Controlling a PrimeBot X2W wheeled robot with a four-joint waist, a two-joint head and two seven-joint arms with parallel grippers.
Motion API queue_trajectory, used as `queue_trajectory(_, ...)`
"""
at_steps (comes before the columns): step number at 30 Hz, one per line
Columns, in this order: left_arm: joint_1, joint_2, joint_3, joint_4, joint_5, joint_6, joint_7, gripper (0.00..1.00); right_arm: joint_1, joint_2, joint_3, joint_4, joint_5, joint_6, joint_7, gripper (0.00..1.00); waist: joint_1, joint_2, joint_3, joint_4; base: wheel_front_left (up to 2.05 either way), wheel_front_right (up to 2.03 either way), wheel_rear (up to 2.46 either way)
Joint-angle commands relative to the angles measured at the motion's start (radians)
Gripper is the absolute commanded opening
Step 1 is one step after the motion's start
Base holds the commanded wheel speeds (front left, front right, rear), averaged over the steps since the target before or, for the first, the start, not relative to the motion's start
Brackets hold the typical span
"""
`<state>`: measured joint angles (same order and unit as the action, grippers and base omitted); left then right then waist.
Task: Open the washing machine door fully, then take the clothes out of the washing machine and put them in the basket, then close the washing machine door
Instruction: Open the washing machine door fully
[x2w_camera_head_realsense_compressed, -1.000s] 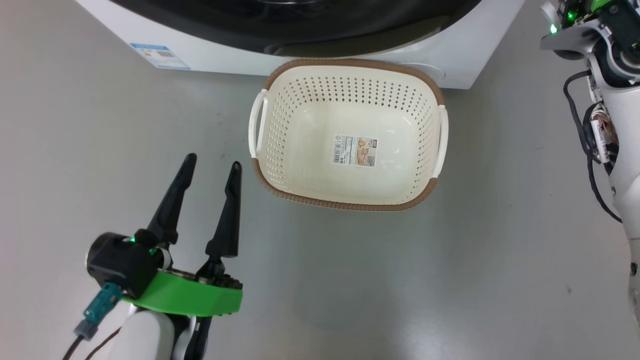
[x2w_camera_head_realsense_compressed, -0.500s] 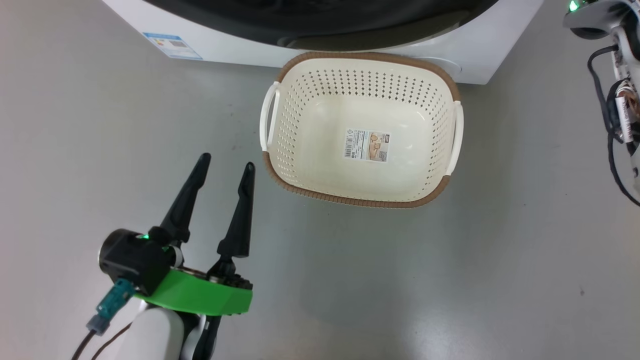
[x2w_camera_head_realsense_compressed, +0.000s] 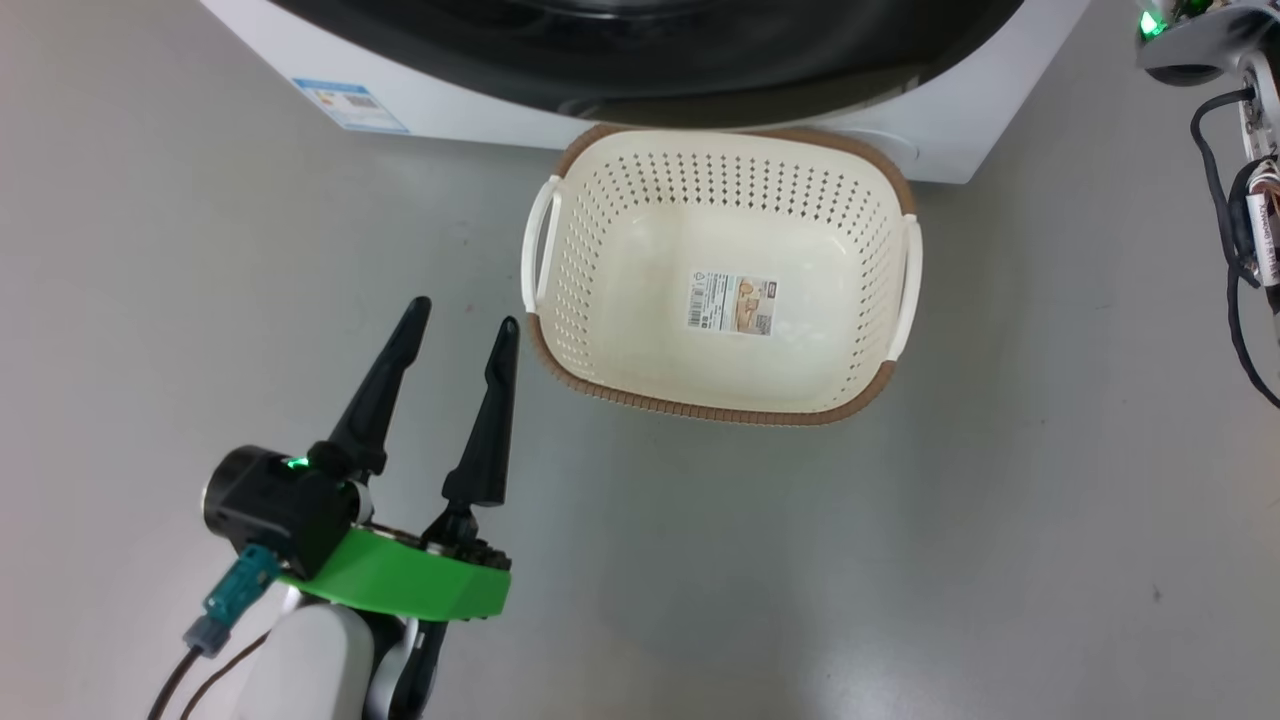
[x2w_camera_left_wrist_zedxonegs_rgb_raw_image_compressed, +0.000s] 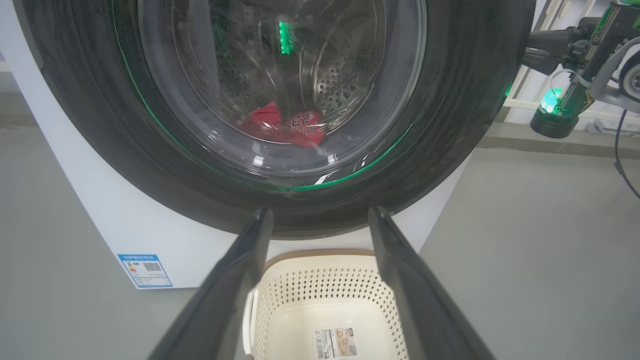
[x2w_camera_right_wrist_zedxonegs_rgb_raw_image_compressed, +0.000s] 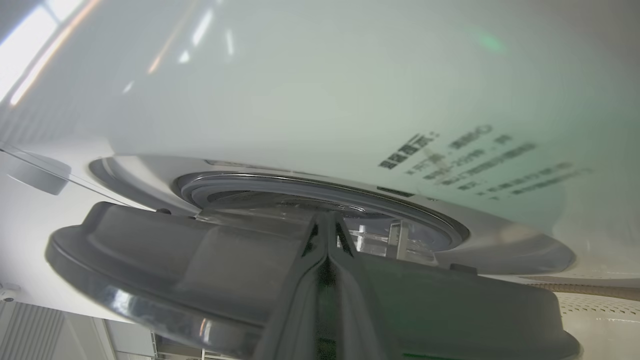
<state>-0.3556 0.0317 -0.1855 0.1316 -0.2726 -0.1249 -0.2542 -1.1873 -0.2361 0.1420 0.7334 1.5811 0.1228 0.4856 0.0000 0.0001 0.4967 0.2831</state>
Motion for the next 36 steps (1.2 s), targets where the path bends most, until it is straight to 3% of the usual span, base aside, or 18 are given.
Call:
queue_trajectory(1, -0.012, 0.019, 0.029, -0.018, 0.009, -0.006, -0.008, 1.0, 0.027, 0.034, 0.018, -0.042, 0.012, 0.008, 0.023, 0.0, 0.0, -0.0001, -0.011, -0.007, 0.0, 0.0, 0.0)
queue_trajectory(17, 0.013, 0.027, 0.02, 0.002, 0.017, -0.006, -0.008, 1.0, 0.085, 0.04, 0.071, -0.046, -0.009, 0.008, 0.109, 0.0, 0.0, -0.0001, -0.077, -0.033, 0.0, 0.0, 0.0)
queue_trajectory(36, 0.035, 0.034, 0.023, 0.012, 0.028, -0.006, -0.008, 1.0, 0.143, 0.082, 0.133, -0.026, -0.033, 0.008, 0.138, 0.0, 0.0, -0.0001, -0.13, -0.061, 0.0, 0.0, 0.0)
